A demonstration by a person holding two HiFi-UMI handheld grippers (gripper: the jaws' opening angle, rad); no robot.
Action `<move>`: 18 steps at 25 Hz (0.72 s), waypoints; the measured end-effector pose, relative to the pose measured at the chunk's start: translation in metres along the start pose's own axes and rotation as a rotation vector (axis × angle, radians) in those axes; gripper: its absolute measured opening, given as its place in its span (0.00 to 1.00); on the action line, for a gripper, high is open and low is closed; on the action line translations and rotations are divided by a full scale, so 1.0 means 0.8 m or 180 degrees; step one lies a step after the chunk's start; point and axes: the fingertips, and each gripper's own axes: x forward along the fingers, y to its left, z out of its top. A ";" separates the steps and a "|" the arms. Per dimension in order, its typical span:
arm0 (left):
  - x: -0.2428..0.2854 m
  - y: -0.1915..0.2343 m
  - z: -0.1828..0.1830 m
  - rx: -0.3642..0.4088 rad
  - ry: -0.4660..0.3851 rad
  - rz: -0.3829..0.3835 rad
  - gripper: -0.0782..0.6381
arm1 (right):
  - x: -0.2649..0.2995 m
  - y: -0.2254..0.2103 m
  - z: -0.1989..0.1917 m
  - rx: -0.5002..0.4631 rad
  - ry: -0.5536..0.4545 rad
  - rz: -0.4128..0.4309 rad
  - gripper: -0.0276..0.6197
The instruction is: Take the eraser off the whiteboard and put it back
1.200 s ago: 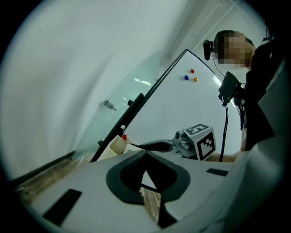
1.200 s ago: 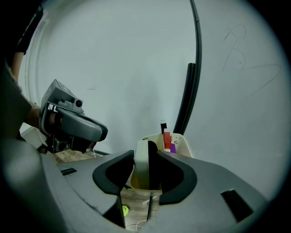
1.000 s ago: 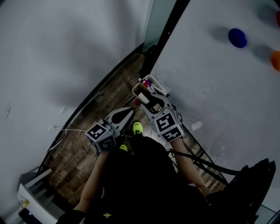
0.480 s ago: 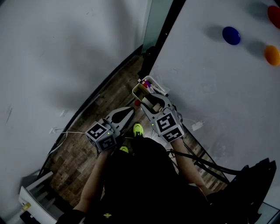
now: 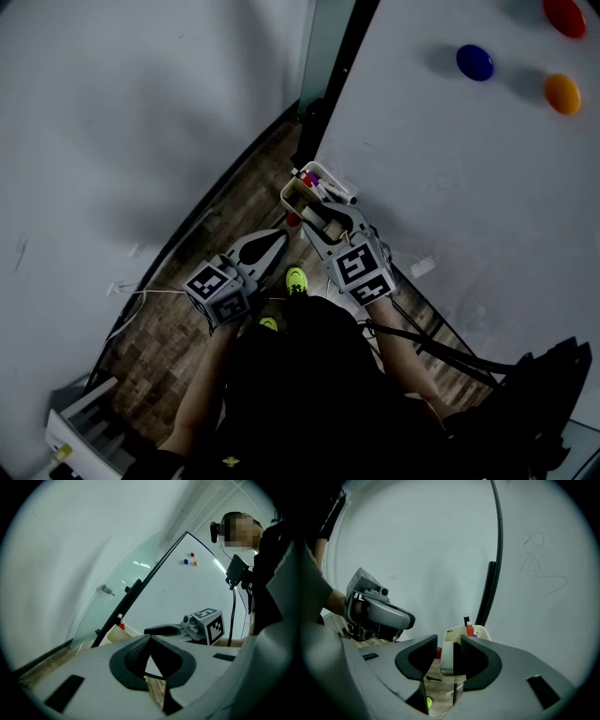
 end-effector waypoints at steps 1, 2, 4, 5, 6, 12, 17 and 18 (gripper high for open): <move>-0.001 -0.001 0.000 -0.0022 -0.0011 -0.0010 0.14 | -0.001 0.001 0.000 0.0001 -0.0002 -0.0008 0.28; -0.002 -0.002 0.001 -0.0057 -0.0041 -0.0023 0.14 | -0.003 0.003 0.001 0.0001 -0.0005 -0.0016 0.28; -0.004 -0.005 0.002 -0.0098 -0.0083 -0.0063 0.14 | -0.006 0.006 0.002 0.0002 -0.0007 -0.0037 0.27; -0.005 -0.006 0.001 -0.0080 -0.0082 -0.0086 0.14 | -0.007 0.007 0.002 0.0002 -0.0010 -0.0047 0.27; -0.006 -0.008 0.001 -0.0054 -0.0077 -0.0109 0.14 | -0.009 0.009 0.003 0.0003 -0.0013 -0.0056 0.27; -0.018 -0.016 -0.003 0.0028 -0.0052 -0.0160 0.14 | -0.021 0.019 0.005 -0.0046 -0.0024 -0.0194 0.14; -0.035 -0.033 -0.009 0.0064 -0.0015 -0.0241 0.14 | -0.038 0.038 0.007 -0.0060 -0.0034 -0.0292 0.10; -0.038 -0.038 -0.010 0.0071 -0.0012 -0.0266 0.14 | -0.042 0.042 0.007 -0.0064 -0.0037 -0.0323 0.09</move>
